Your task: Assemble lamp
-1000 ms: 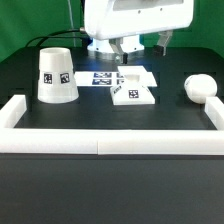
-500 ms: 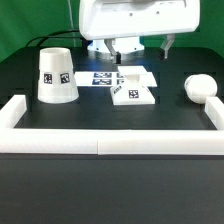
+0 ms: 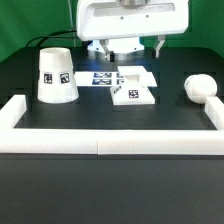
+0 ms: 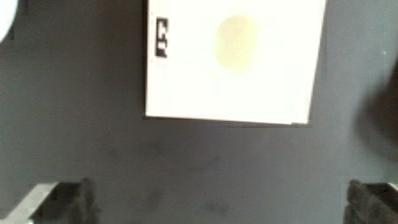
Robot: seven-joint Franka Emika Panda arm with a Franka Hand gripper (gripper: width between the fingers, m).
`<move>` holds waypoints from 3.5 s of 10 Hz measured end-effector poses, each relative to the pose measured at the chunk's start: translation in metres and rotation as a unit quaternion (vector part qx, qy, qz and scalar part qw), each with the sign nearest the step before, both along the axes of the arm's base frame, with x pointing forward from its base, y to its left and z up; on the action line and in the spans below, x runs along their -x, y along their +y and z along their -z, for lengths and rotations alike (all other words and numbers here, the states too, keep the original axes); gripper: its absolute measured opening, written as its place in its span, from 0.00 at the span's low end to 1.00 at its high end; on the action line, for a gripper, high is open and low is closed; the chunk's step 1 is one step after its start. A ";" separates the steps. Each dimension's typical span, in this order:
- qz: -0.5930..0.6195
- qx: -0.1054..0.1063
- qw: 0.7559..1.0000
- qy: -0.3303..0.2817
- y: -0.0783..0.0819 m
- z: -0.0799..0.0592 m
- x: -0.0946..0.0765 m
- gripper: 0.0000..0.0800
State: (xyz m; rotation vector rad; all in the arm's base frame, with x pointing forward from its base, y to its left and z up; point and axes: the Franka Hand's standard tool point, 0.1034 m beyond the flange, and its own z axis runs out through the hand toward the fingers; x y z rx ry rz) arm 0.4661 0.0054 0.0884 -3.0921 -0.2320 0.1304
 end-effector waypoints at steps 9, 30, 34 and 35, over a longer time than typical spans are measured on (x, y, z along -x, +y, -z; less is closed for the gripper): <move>0.002 -0.003 1.000 0.010 -0.002 0.024 0.026 0.87; -0.007 -0.005 1.000 0.019 0.017 0.036 0.002 0.67; 0.008 -0.007 1.000 -0.003 0.025 0.035 -0.057 0.67; 0.013 -0.007 1.000 -0.010 0.028 0.035 -0.071 0.67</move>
Offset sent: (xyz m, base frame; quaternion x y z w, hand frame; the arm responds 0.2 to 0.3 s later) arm 0.0000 0.0000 0.0000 0.0000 0.0000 0.0000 1.0000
